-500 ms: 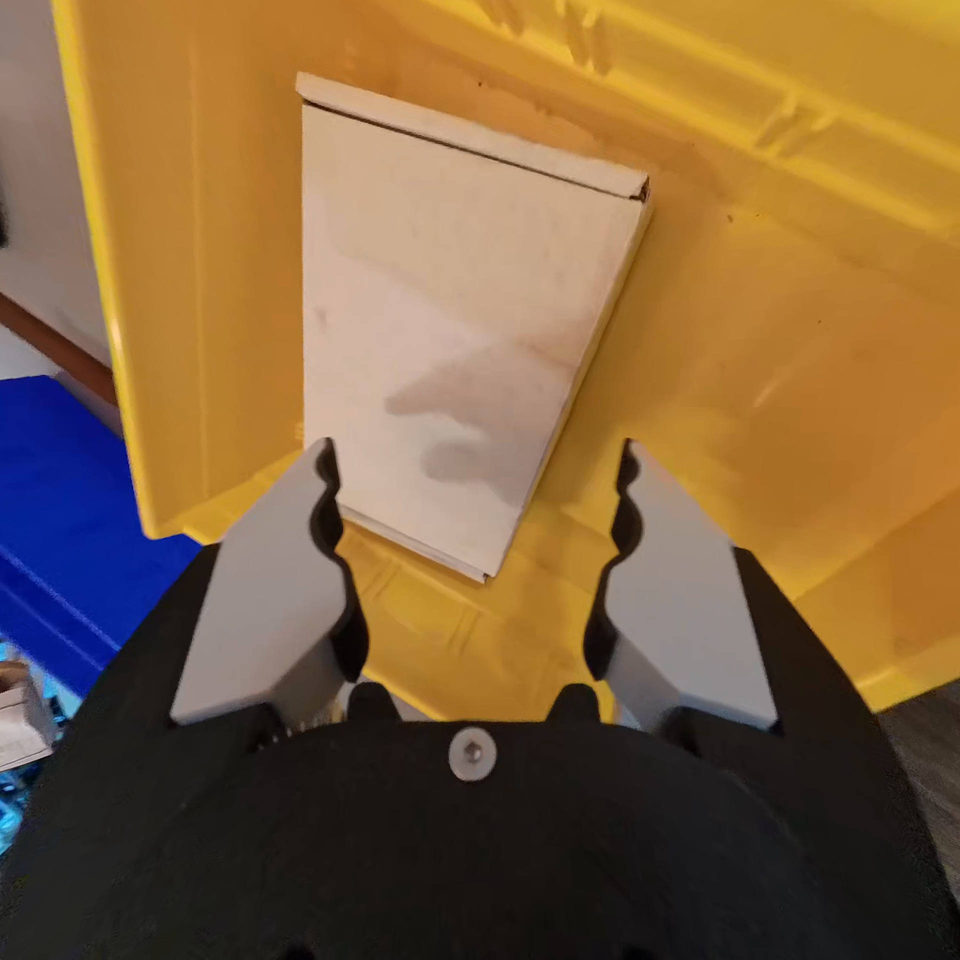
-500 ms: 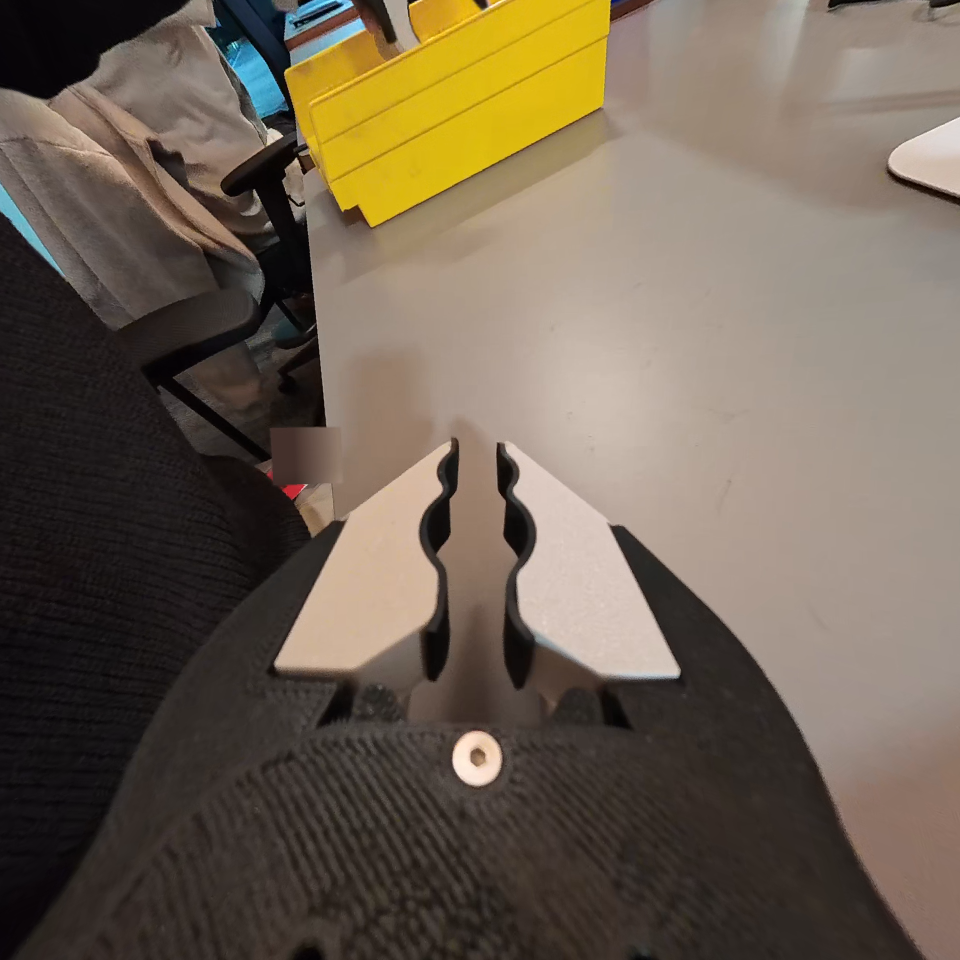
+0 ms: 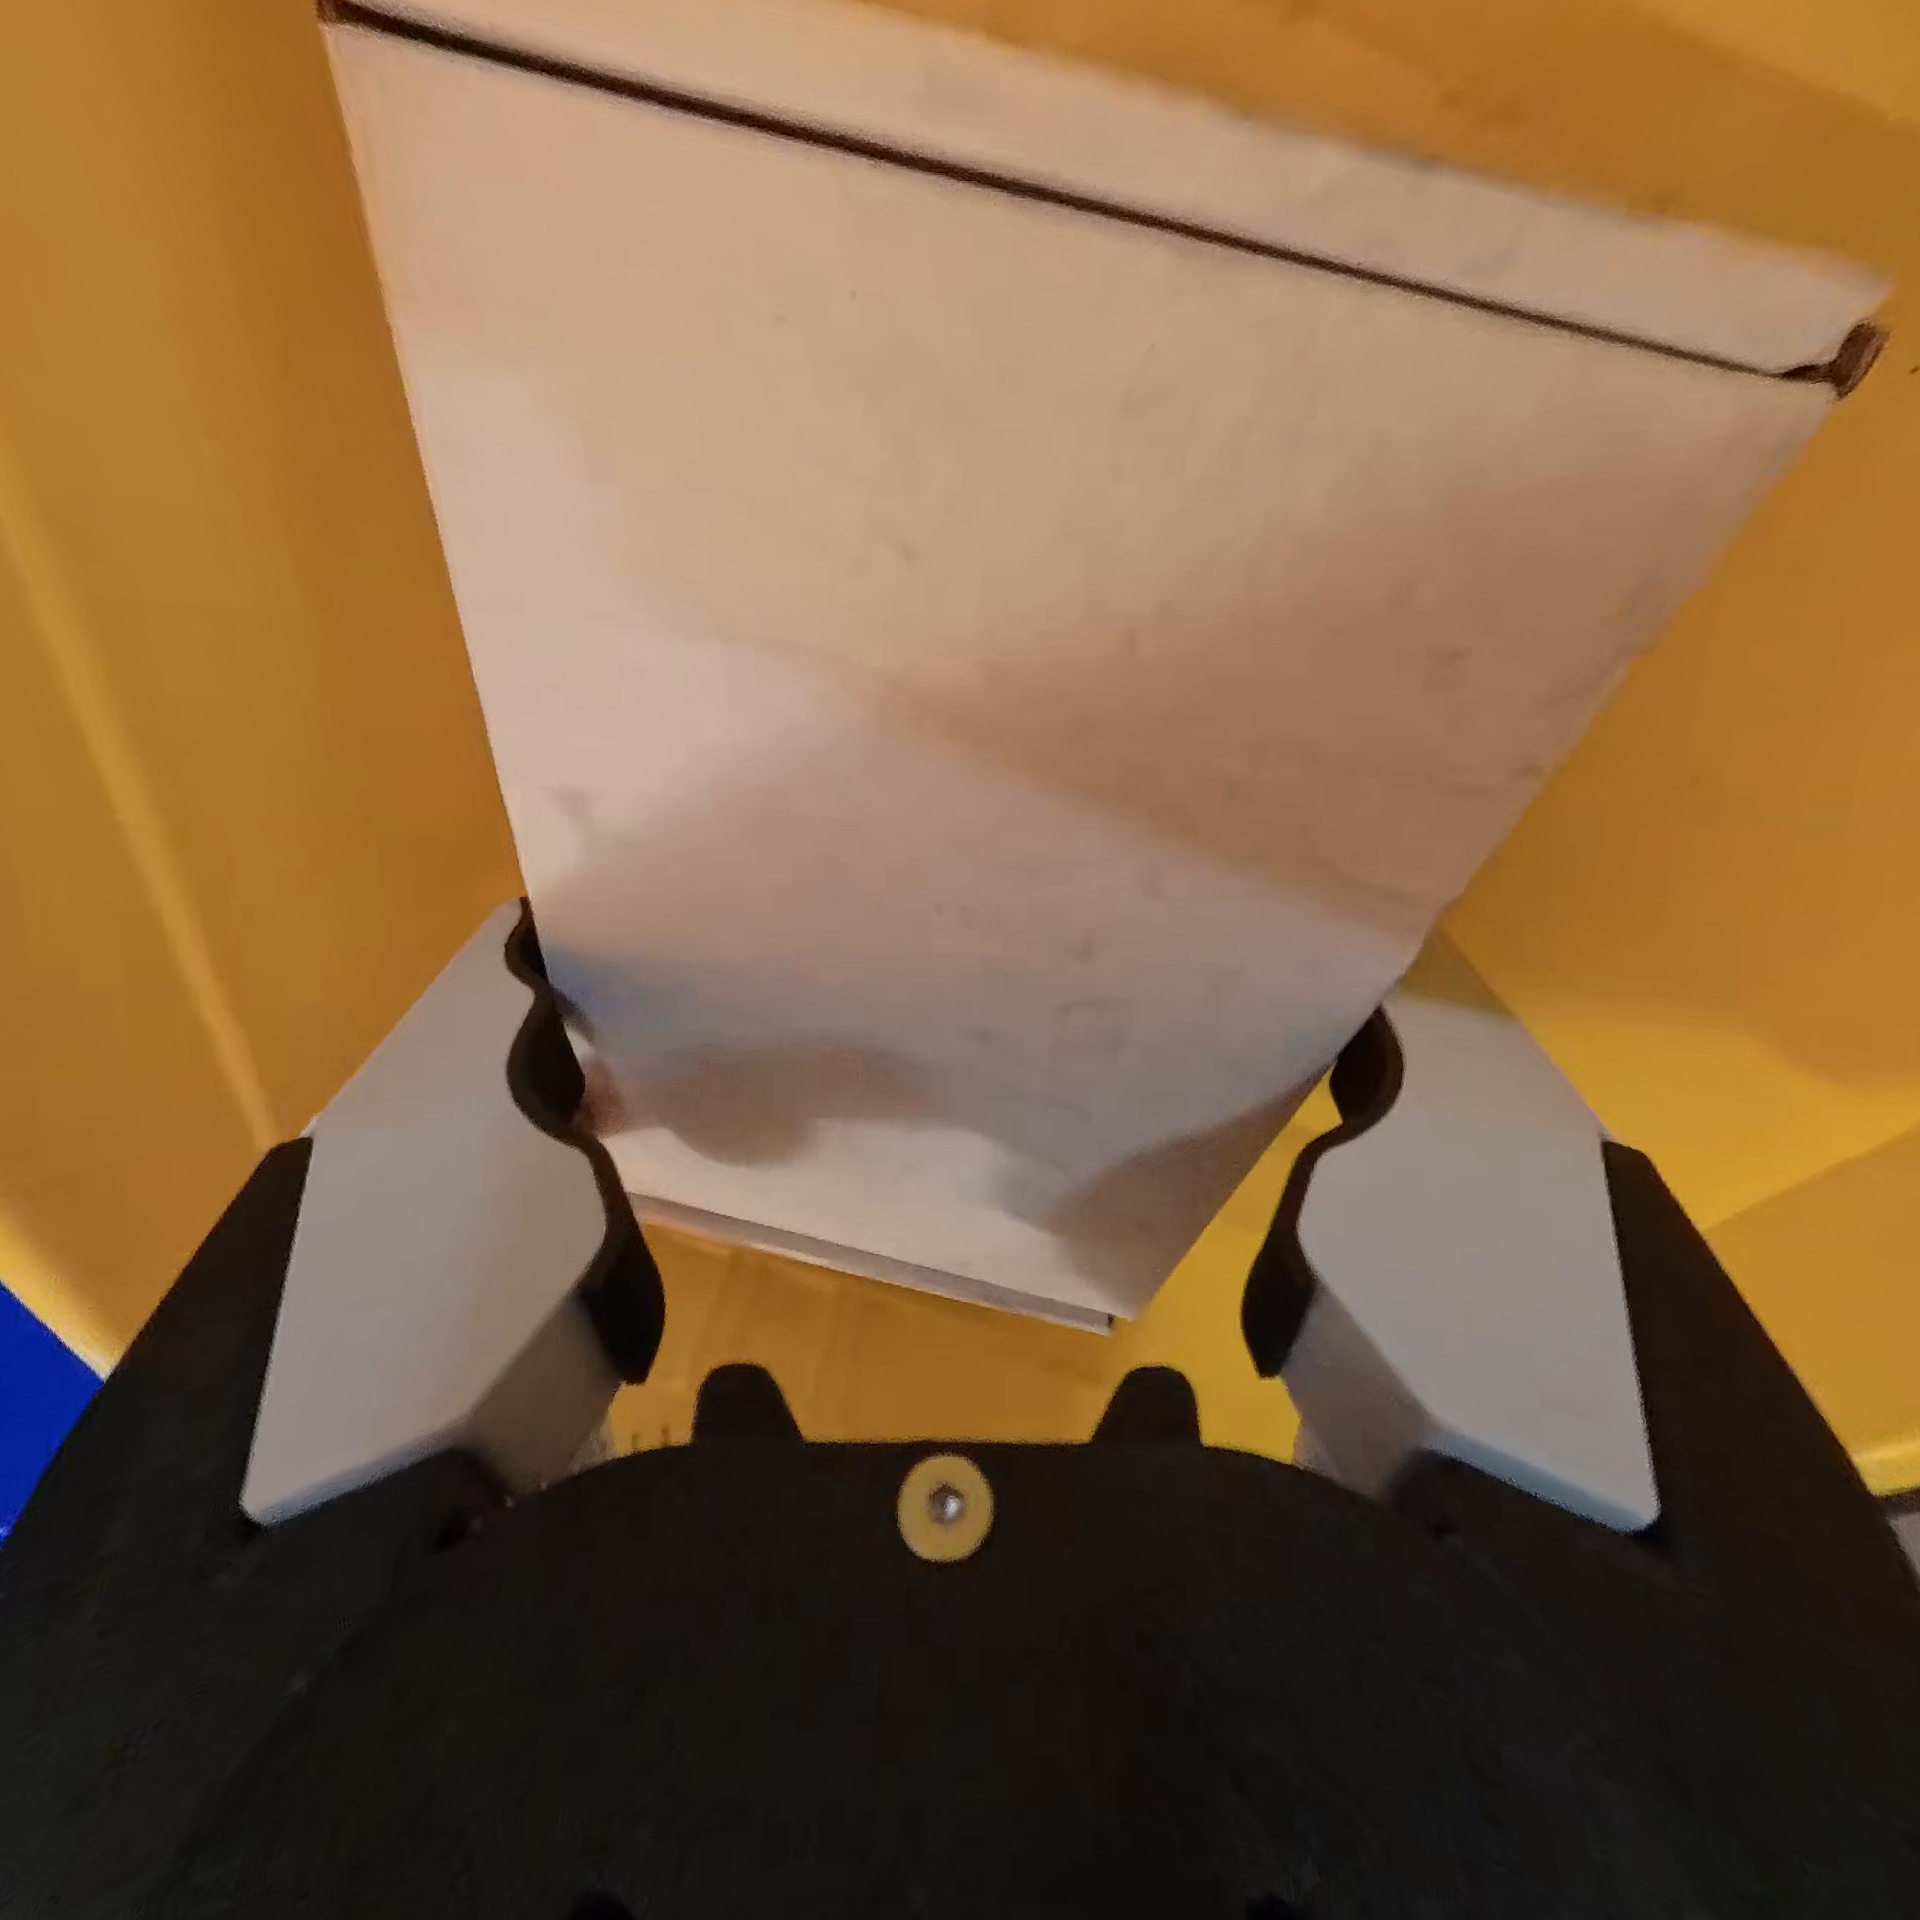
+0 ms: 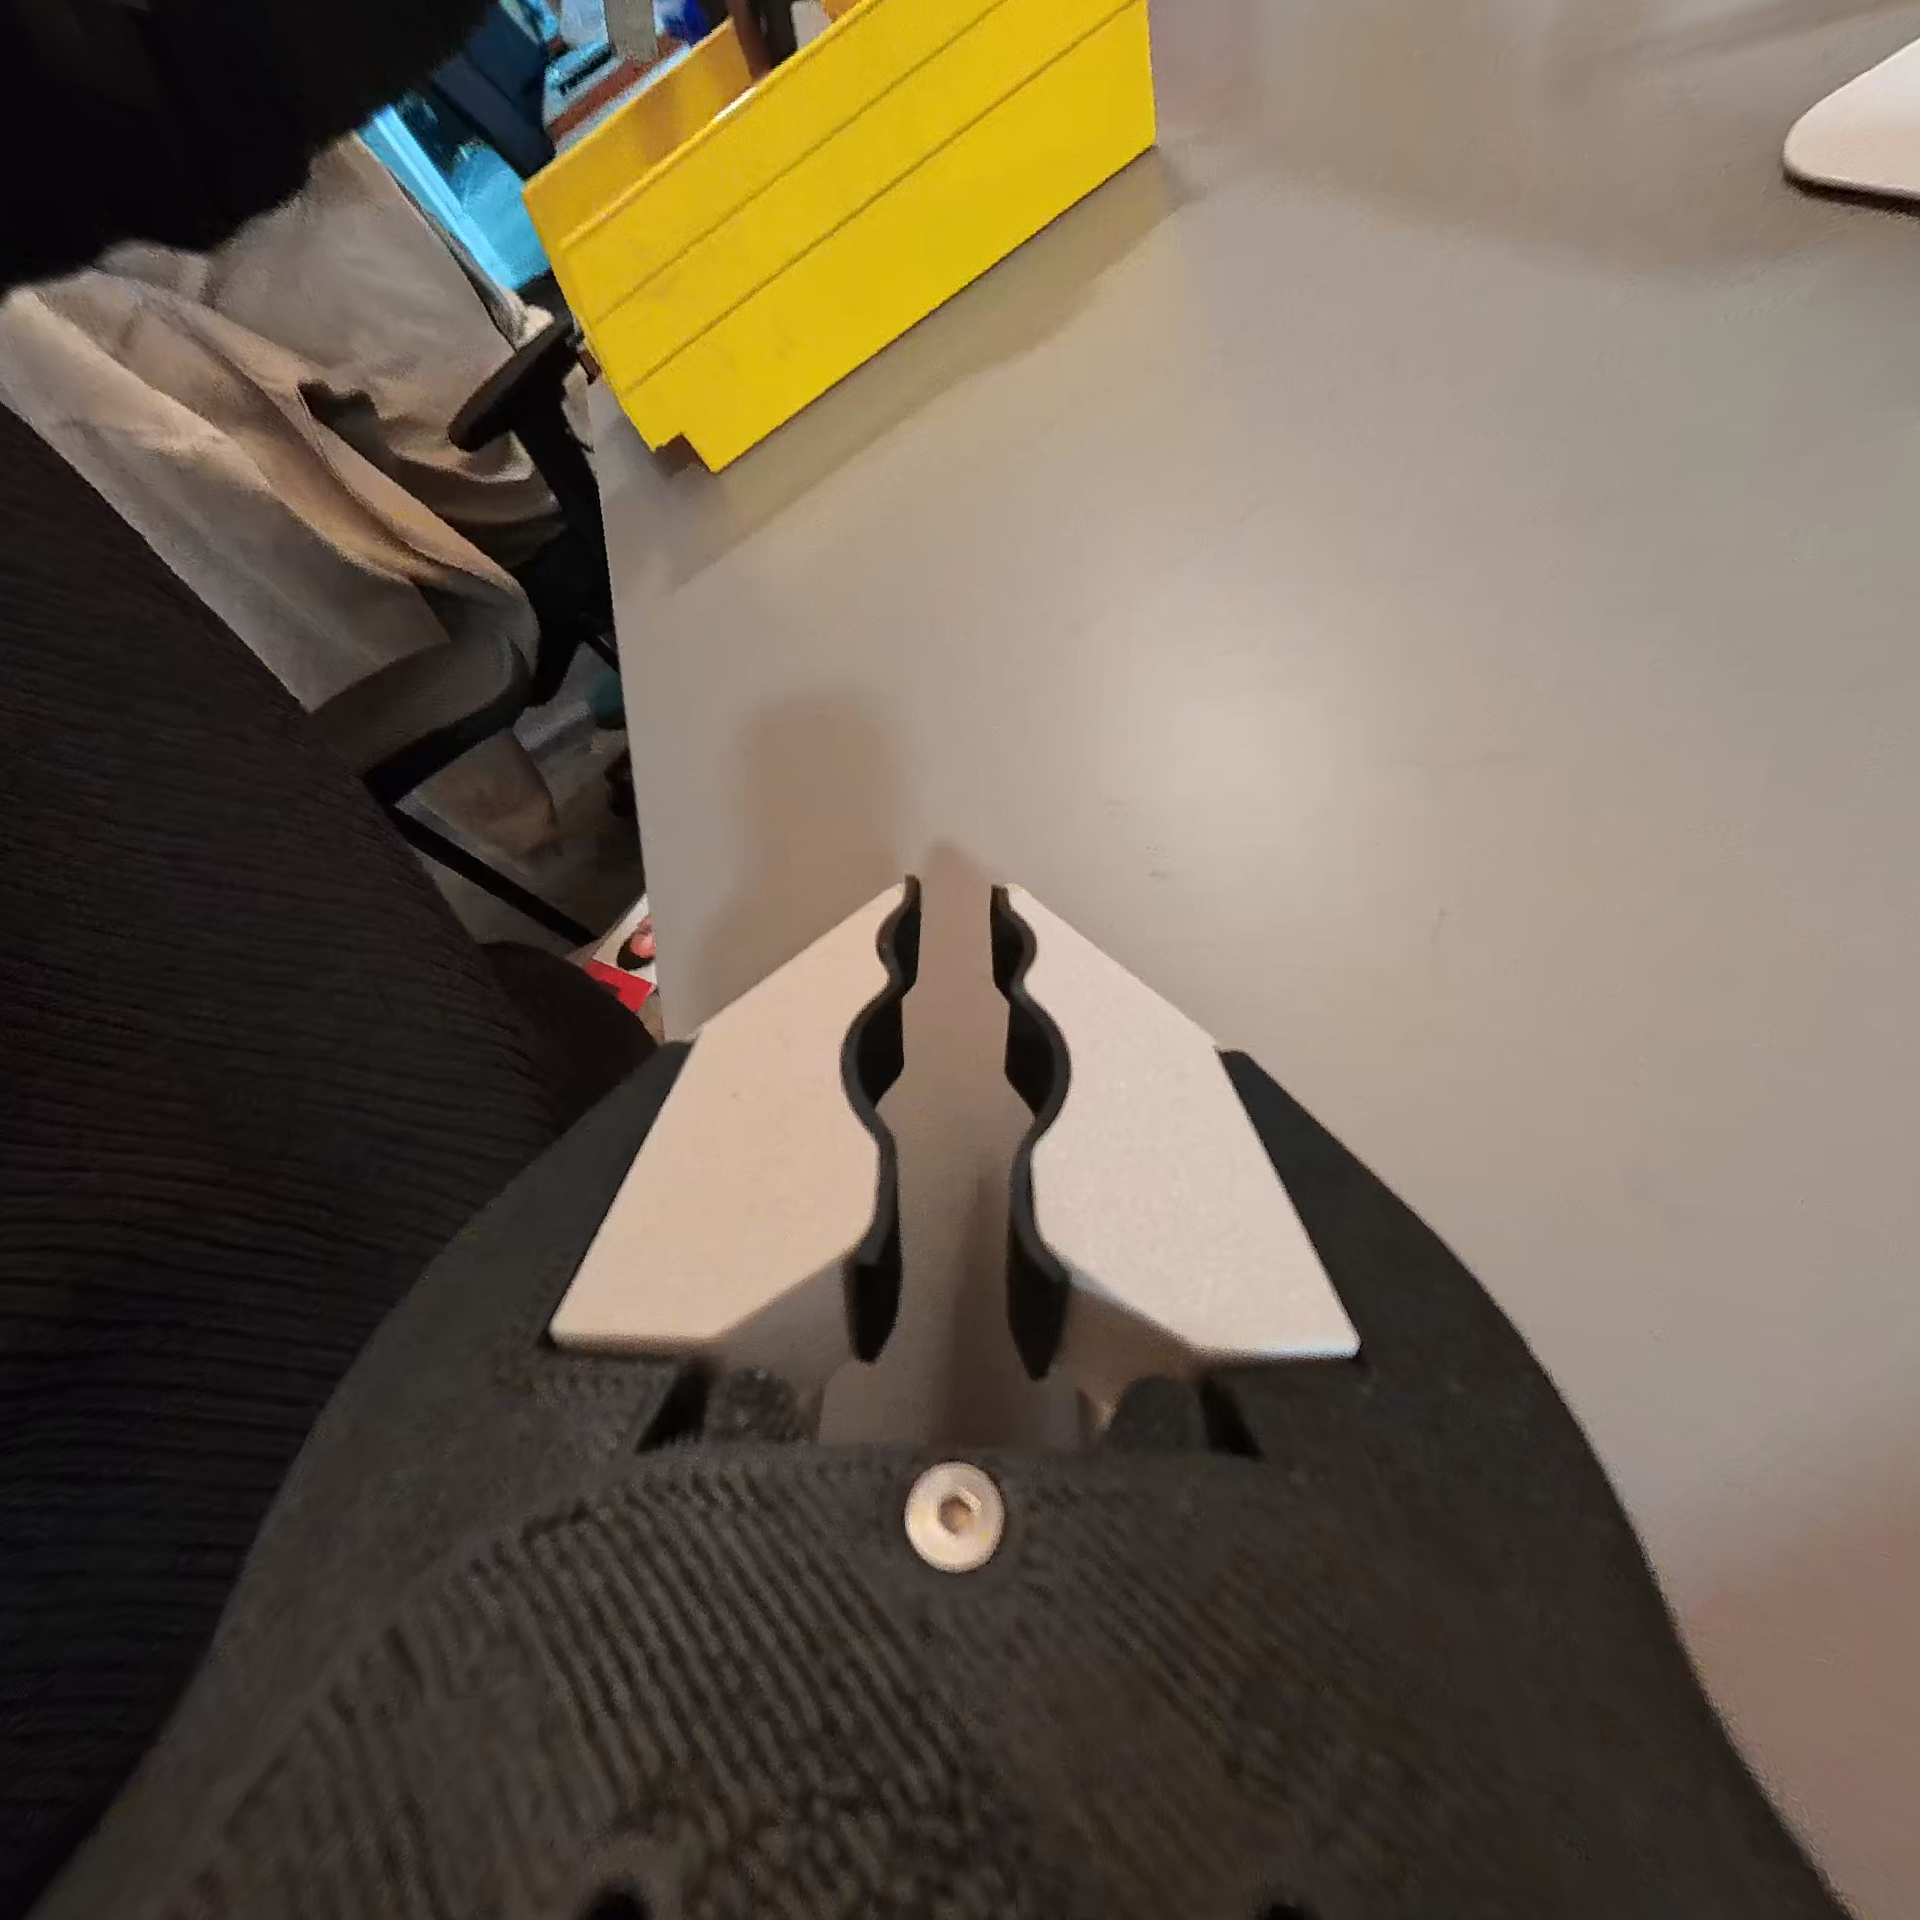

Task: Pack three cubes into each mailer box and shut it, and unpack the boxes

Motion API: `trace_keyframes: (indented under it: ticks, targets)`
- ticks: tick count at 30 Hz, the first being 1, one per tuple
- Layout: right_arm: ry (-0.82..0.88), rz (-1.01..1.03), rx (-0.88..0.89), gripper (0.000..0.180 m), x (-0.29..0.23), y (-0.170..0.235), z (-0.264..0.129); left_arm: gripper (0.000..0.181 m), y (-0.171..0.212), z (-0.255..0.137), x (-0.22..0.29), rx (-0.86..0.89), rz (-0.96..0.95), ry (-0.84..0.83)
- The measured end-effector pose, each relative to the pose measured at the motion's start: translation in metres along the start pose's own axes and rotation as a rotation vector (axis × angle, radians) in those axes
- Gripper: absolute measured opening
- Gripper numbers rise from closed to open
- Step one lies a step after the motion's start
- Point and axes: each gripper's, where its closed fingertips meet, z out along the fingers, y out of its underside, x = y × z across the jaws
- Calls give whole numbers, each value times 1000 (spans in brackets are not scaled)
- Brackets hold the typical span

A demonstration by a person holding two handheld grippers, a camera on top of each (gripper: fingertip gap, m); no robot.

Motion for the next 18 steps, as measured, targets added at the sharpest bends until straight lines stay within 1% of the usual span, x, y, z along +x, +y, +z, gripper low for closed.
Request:
trace_keyframes:
  ticks: [4, 7, 11, 13, 16, 18]
  targets:
    - [-26, 53, 50, 13, 3, -7, -6, 145, 4, -8, 1, -5, 13, -1]
    - [-33, 48, 73, 13, 2, -10, -8, 144, 1, -34, 0, 55, -34, -26]
    - [-58, 22, 90, 13, -9, -12, -6, 144, 0, -97, -2, 102, -55, -141]
    - [-88, 12, 95, 13, -18, -15, -5, 144, -7, -135, 7, 117, -43, -181]
    - [-103, -32, 108, 14, -30, -21, -6, 144, -39, -190, 31, 174, 0, -217]
    - [-80, -80, 125, 15, -34, -26, -11, 144, -71, -215, 55, 209, 53, -212]
